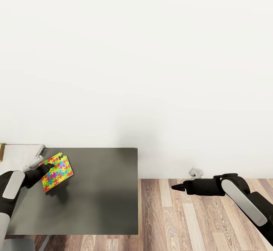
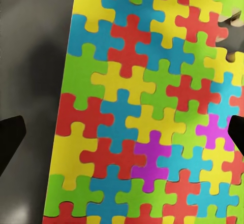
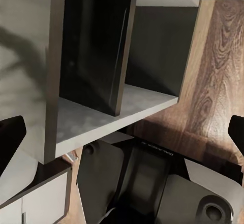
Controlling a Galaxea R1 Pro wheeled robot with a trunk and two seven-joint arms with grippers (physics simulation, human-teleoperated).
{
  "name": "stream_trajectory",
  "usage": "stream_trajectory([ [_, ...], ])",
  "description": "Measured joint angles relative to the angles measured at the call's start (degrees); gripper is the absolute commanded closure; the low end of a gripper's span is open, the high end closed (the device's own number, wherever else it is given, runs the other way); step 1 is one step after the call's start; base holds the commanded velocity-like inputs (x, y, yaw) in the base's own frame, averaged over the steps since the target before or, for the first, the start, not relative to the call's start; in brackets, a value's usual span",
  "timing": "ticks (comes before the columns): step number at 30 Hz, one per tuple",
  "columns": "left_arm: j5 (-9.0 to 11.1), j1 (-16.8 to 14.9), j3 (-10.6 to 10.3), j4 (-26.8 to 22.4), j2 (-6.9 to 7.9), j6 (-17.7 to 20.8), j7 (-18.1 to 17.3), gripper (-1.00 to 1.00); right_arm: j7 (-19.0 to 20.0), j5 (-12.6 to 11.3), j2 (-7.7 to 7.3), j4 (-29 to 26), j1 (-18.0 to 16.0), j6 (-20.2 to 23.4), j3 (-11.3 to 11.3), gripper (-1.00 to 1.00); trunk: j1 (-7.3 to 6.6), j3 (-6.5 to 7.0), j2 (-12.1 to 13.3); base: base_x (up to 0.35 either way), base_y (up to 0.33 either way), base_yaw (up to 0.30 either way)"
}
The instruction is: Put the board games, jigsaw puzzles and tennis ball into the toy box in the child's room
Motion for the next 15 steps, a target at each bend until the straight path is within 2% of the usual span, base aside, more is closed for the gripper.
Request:
stream_trajectory([
  [15, 0.0, -0.2, -0.1, 1.0, 0.03, -1.2, 0.0, -1.0, 0.0, 0.0, -0.01, -0.1, 0.0, 0.1, 0.0, -1.0, 0.0, 0.0, 0.0, 0.0, 0.0, 0.0],
])
